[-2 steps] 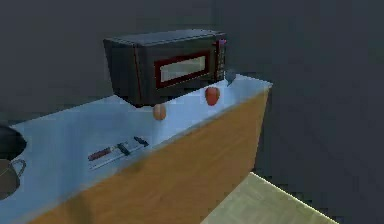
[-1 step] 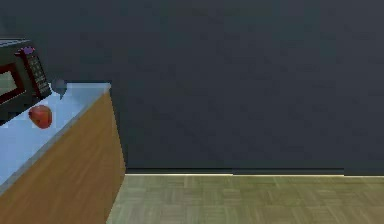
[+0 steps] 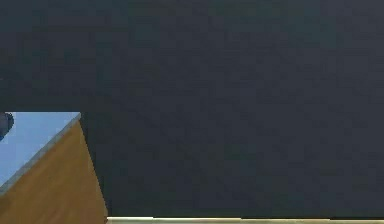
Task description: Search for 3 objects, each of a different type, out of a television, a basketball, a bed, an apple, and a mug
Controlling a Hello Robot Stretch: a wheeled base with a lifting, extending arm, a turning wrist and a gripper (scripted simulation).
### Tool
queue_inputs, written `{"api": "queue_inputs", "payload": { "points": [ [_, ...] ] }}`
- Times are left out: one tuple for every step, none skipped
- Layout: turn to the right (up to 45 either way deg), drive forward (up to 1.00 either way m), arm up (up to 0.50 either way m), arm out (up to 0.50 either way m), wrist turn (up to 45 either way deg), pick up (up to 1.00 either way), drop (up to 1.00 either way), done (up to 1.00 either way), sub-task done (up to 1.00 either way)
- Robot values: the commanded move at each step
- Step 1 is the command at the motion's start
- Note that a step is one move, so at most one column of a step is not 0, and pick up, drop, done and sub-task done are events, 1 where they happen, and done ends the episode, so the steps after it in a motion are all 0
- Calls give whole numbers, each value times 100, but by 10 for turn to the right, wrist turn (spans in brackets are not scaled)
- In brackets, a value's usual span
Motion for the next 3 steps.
{"api": "queue_inputs", "payload": {
  "points": [
    [-450, 0, 0, 0, 0, 0, 0, 0, 0],
    [-120, 0, 0, 0, 0, 0, 0, 0, 0],
    [0, 0, 0, 0, 0, 0, 0, 100, 0]
  ]
}}
